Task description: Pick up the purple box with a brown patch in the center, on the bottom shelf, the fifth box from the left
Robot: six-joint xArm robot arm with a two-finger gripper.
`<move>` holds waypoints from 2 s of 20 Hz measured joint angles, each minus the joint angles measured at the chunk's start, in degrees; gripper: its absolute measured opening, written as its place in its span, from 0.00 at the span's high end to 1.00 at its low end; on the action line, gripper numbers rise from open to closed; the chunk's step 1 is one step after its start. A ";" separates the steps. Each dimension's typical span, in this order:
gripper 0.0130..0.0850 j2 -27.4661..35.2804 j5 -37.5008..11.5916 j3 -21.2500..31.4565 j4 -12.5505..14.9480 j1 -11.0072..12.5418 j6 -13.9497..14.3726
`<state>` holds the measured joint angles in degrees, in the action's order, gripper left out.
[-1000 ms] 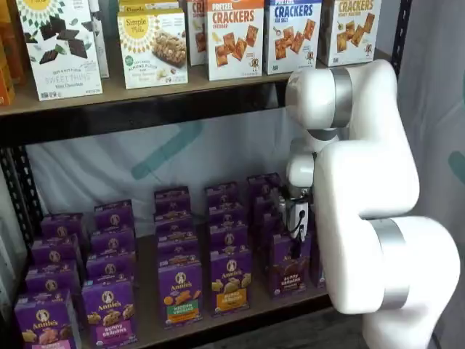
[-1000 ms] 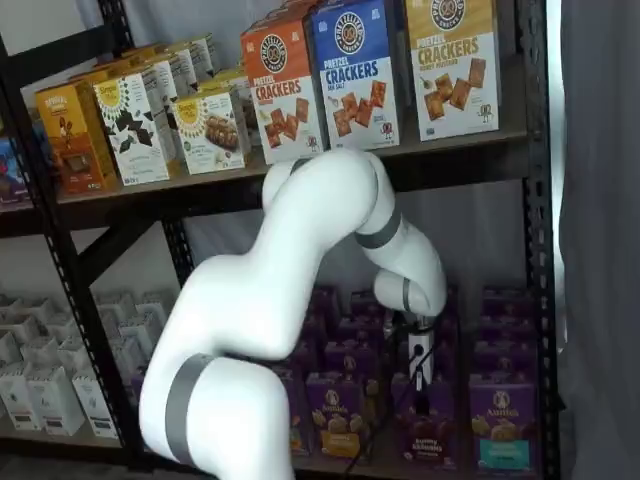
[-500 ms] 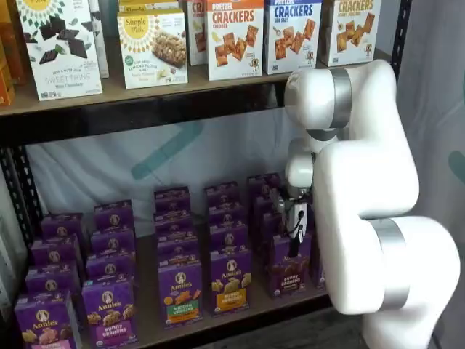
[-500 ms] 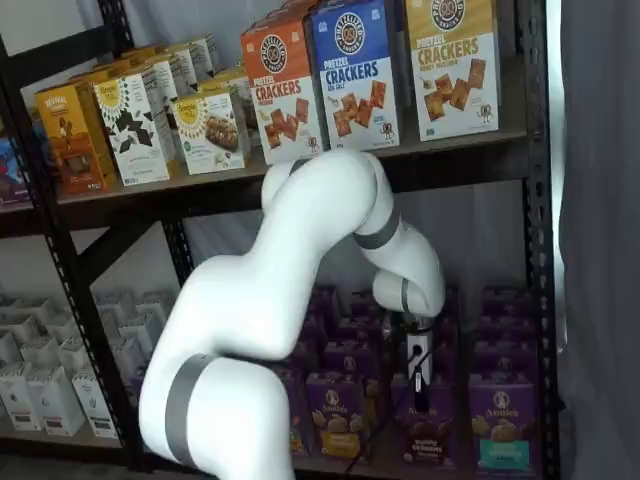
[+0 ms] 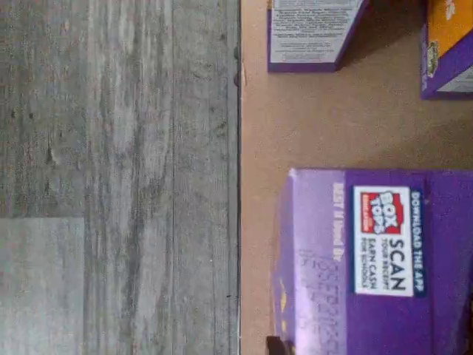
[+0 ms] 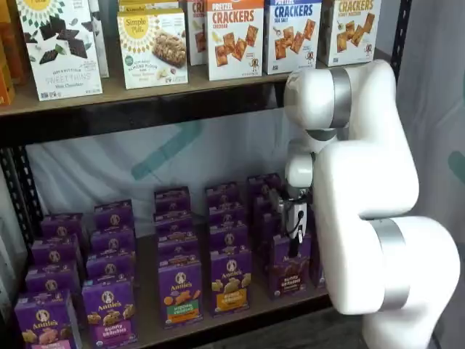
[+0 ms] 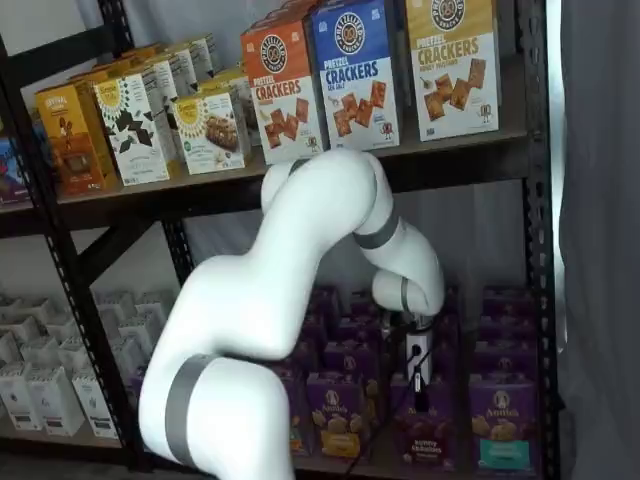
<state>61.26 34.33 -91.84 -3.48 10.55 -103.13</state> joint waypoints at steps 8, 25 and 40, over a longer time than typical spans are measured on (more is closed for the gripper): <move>0.78 -1.47 -0.88 1.97 -0.05 0.00 -0.06; 0.78 -16.55 -10.41 25.56 -6.14 -1.53 -4.53; 0.78 -35.96 -22.70 54.15 -11.48 -9.45 -2.49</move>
<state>25.30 11.63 -37.69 -14.96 1.10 -105.61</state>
